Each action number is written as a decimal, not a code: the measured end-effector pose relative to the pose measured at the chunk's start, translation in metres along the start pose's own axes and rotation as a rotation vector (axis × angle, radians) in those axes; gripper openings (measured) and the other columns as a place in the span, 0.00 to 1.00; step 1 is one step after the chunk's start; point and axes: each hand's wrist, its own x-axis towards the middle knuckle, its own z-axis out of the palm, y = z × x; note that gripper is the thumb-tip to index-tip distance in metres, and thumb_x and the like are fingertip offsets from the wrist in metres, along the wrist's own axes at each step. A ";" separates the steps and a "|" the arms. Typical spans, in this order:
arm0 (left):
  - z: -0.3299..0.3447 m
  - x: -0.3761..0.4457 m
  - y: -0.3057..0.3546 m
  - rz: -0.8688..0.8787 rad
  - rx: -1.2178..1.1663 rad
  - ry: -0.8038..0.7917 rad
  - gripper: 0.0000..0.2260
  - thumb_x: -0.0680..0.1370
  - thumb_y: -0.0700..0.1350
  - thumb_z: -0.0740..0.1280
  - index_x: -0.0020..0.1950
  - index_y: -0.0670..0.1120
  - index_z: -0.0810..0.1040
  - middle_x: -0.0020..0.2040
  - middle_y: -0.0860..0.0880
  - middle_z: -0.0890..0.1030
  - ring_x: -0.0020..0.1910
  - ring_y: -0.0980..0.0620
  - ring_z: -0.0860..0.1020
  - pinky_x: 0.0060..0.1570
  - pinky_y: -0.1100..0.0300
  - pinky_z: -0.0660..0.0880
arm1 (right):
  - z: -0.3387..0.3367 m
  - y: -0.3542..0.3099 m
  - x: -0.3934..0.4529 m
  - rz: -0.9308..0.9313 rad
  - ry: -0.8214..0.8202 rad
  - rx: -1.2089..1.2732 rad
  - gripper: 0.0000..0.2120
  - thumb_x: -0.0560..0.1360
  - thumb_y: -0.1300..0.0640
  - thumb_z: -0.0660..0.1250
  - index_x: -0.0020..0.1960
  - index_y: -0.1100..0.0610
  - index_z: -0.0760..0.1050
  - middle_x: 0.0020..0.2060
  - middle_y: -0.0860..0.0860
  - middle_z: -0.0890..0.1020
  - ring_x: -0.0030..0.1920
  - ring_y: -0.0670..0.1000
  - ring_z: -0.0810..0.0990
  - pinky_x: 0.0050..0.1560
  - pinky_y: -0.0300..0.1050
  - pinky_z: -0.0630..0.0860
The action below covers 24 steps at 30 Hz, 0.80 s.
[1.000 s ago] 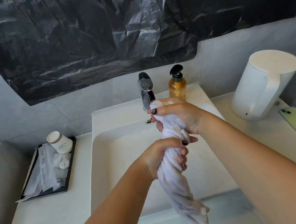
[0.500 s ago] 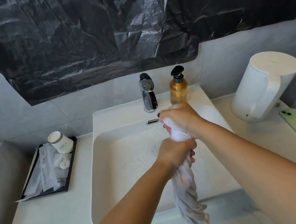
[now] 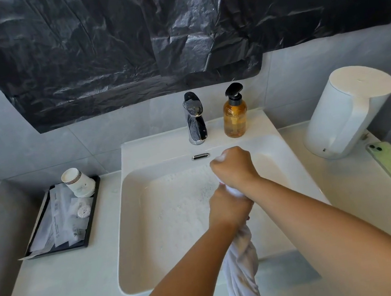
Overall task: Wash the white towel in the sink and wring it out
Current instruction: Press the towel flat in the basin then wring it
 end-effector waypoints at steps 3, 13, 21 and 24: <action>0.004 0.003 -0.007 -0.041 0.059 0.035 0.06 0.74 0.42 0.60 0.39 0.44 0.74 0.32 0.45 0.81 0.32 0.48 0.83 0.32 0.56 0.80 | 0.005 0.004 -0.001 -0.029 0.011 -0.088 0.13 0.71 0.62 0.61 0.29 0.57 0.62 0.26 0.52 0.71 0.27 0.51 0.68 0.27 0.37 0.62; 0.010 0.009 -0.036 -0.040 0.258 0.053 0.05 0.78 0.41 0.60 0.42 0.46 0.71 0.34 0.52 0.73 0.33 0.54 0.74 0.32 0.61 0.71 | 0.033 0.024 0.001 -0.038 0.064 -0.230 0.13 0.78 0.55 0.61 0.35 0.57 0.68 0.41 0.57 0.80 0.45 0.60 0.80 0.41 0.44 0.72; 0.012 0.011 -0.052 -0.086 0.138 0.045 0.07 0.75 0.48 0.62 0.51 0.47 0.75 0.40 0.51 0.79 0.39 0.49 0.80 0.39 0.56 0.78 | 0.044 0.049 0.012 -0.004 -0.003 -0.132 0.13 0.76 0.56 0.61 0.34 0.57 0.69 0.35 0.55 0.79 0.39 0.57 0.77 0.35 0.41 0.69; -0.002 0.011 -0.061 -0.122 -0.186 0.042 0.05 0.72 0.43 0.70 0.46 0.46 0.77 0.35 0.47 0.82 0.29 0.51 0.81 0.31 0.58 0.79 | 0.029 0.040 0.019 -0.076 -0.287 -0.023 0.17 0.76 0.47 0.66 0.33 0.54 0.68 0.29 0.48 0.77 0.33 0.50 0.75 0.37 0.42 0.68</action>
